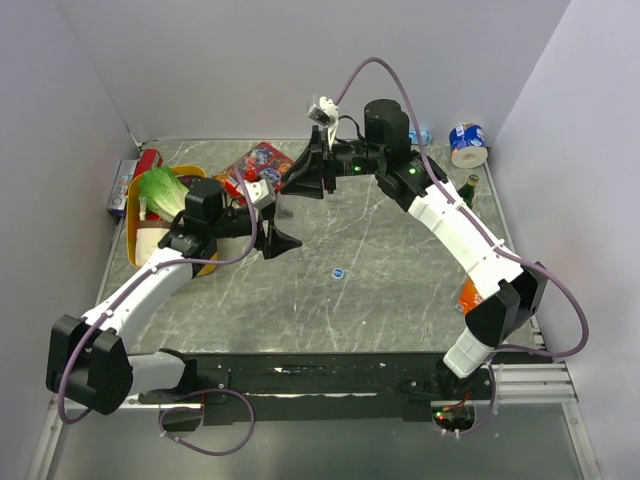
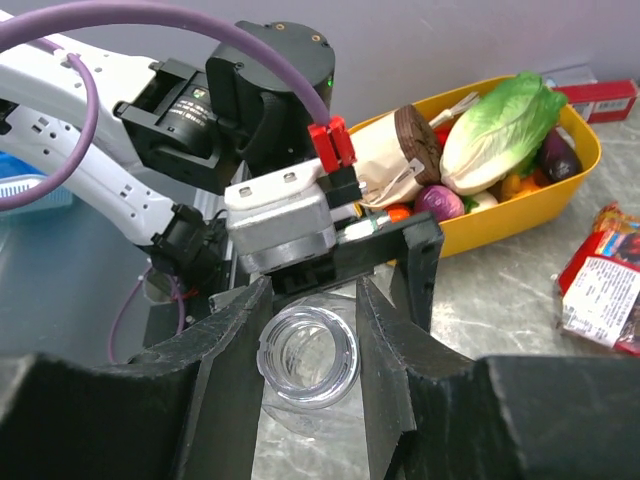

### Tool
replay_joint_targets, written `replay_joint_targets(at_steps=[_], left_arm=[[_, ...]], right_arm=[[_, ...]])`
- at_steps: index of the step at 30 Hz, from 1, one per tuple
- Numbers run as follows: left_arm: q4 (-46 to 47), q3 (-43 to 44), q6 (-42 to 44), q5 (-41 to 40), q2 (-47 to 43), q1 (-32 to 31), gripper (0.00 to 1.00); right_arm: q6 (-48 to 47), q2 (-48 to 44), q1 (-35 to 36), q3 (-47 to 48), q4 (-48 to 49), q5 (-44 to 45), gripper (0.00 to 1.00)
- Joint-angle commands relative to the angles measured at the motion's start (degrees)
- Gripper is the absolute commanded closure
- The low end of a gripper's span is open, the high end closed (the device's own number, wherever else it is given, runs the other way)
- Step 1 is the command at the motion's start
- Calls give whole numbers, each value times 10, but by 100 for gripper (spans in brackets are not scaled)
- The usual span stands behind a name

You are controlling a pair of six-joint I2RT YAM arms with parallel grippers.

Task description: Screw on the bottle caps

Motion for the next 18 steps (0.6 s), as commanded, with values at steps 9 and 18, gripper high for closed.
replay_joint_targets(at_steps=[9, 18], left_arm=[[29, 33, 14, 48, 1, -3, 49], [16, -18, -3, -81, -62, -5, 57]], right_arm=[[5, -18, -2, -16, 3, 25, 61], [-306, -75, -73, 12, -243, 99, 15]])
